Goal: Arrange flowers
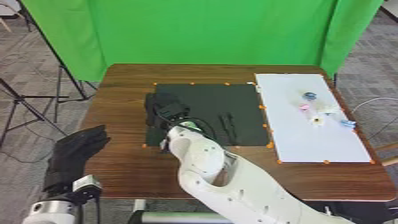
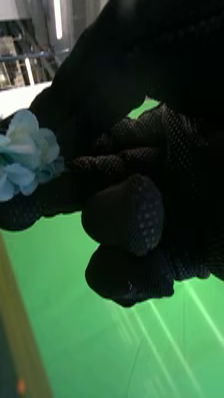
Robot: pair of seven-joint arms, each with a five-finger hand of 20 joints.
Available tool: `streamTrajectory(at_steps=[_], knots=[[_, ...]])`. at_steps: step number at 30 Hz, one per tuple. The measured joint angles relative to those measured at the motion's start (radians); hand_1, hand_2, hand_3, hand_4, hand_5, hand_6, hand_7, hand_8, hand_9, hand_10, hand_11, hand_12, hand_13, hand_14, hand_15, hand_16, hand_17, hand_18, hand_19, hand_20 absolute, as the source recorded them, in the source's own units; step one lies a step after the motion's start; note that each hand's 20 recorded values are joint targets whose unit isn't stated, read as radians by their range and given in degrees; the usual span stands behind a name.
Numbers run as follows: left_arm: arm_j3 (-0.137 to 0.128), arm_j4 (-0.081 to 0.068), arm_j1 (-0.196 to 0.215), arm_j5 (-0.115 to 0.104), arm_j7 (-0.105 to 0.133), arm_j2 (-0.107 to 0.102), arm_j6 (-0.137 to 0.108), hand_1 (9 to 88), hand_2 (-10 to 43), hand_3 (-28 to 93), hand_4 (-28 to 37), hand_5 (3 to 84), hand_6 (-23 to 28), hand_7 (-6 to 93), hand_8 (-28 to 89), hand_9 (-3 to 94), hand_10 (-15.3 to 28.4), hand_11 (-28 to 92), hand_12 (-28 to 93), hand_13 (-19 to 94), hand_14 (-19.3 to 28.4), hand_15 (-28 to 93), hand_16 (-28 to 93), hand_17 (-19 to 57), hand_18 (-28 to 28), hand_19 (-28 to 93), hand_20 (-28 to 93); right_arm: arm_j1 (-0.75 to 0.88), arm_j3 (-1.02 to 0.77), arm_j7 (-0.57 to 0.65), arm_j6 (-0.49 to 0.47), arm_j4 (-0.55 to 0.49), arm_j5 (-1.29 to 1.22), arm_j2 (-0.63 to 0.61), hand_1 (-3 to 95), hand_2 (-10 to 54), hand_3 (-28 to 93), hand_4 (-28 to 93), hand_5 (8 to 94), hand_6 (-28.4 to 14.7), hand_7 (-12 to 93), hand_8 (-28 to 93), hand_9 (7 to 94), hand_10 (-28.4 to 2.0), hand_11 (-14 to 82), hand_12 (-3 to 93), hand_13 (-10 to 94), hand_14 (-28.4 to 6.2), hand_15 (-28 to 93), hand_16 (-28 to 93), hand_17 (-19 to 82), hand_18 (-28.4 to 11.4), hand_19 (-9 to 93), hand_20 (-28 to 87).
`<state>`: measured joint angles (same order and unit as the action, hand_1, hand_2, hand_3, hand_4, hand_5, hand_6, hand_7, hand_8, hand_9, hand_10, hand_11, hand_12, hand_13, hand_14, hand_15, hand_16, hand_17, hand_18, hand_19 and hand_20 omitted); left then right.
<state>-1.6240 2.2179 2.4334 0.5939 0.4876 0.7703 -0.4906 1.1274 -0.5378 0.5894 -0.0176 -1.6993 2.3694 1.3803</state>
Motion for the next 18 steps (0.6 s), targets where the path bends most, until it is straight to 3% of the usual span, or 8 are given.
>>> streamTrajectory(at_steps=[11, 14, 18], knots=[[0.046, -0.013, -0.058, -0.017, 0.014, -0.046, -0.002, 28.1, 6.2, 81, -17.5, 53.1, 15.3, 20.9, -11, 43.2, 22.6, 38, 10, 28, 28.1, 65, -14, -8.1, 23.4, 60, 14, 0.06, -0.054, 0.034, -0.048, 0.075, -0.006, 0.052, 56.7, -9.5, 76, -28, 71.3, -1.2, 43, 7, 88.5, -6.9, 18.3, 40.4, 80, -6.2, 74, 31, 60, -15.5, 93, 39], [0.044, -0.013, -0.059, -0.033, 0.037, -0.064, -0.007, 28.2, 6.2, 81, -17.6, 53.1, 15.3, 20.9, -10, 43.2, 22.5, 38, 10, 28, 28.1, 65, -14, -8.1, 23.4, 60, 14, 0.062, -0.06, 0.046, -0.051, 0.092, -0.011, 0.065, 55.5, -9.5, 76, -28, 70.8, -1.4, 43, 7, 88.2, -6.9, 18.2, 40.1, 80, -6.2, 74, 31, 60, -15.5, 93, 39], [0.024, -0.008, -0.044, -0.044, 0.055, -0.081, -0.013, 28.1, 6.2, 81, -17.6, 53.1, 15.3, 20.9, -10, 43.2, 22.5, 38, 10, 28, 28.0, 65, -14, -8.1, 23.4, 60, 14, 0.051, -0.049, 0.069, -0.043, 0.105, -0.032, 0.069, 54.0, -9.5, 74, -28, 69.0, -1.7, 43, 7, 86.6, -7.4, 18.2, 40.0, 79, -6.3, 75, 31, 59, -15.3, 93, 39]])
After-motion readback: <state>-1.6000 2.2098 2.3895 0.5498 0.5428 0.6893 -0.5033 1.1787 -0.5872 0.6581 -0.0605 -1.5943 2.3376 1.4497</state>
